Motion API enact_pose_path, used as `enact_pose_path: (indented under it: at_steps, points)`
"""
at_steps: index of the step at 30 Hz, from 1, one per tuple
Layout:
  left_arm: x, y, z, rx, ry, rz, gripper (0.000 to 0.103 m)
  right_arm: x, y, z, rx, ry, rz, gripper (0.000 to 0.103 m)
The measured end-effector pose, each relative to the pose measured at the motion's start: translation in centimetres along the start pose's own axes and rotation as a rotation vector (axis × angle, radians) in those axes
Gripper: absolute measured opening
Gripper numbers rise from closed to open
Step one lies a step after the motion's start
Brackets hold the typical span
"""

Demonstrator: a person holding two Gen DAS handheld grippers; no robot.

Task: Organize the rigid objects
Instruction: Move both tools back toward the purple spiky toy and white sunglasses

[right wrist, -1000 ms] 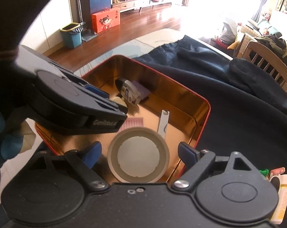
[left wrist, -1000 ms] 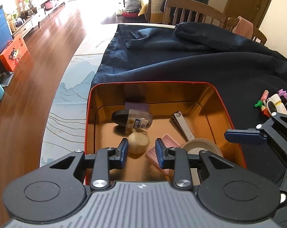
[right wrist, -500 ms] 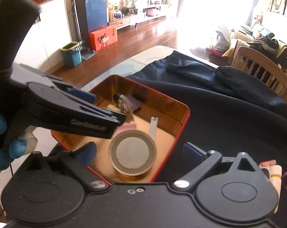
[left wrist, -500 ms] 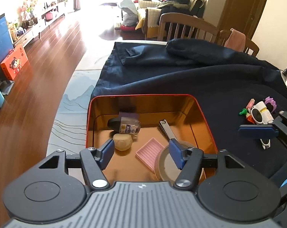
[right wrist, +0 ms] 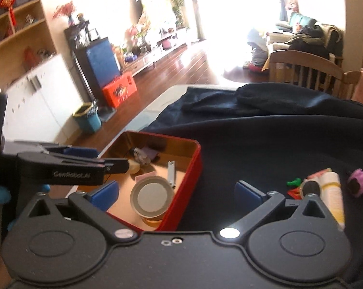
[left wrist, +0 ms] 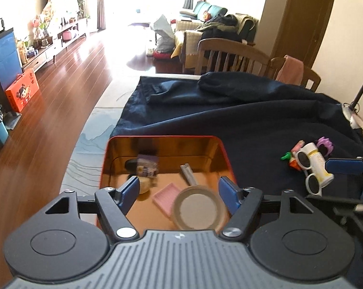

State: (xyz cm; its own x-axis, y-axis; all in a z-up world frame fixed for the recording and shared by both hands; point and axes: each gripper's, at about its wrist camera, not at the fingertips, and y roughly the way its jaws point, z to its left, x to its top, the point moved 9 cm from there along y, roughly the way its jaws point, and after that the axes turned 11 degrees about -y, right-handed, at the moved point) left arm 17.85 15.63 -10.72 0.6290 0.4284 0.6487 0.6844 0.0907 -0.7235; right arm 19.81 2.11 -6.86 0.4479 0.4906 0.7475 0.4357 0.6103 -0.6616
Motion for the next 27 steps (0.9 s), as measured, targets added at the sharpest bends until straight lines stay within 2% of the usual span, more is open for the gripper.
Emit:
enact_pose_path:
  at_steps: [6, 9, 12, 22, 27]
  points:
    - [-0.6, -1.1, -3.2, -0.033, 0.016, -0.023, 0.075, -0.7, -2.6, -2.4, -0.034, 0.025, -0.045, 0.103]
    - [-0.9, -1.3, -4.9, -0.040, 0.023, -0.035, 0.081, -1.8, -4.1, -5.0, -0.068, 0.037, -0.051, 0.103]
    - [-1.4, -1.4, -6.7, -0.045, 0.024, -0.044, 0.082, -2.5, -4.6, -6.3, -0.084, 0.045, -0.049, 0.103]
    - [-3.0, 0.5, -12.6, -0.044, 0.032, -0.040, 0.082, -6.0, -7.1, -14.6, -0.175, 0.087, -0.021, 0.103]
    - [-4.2, 2.4, -15.9, -0.051, 0.024, 0.002, 0.082, -7.5, -7.7, -18.6, -0.211, 0.100, -0.004, 0.103]
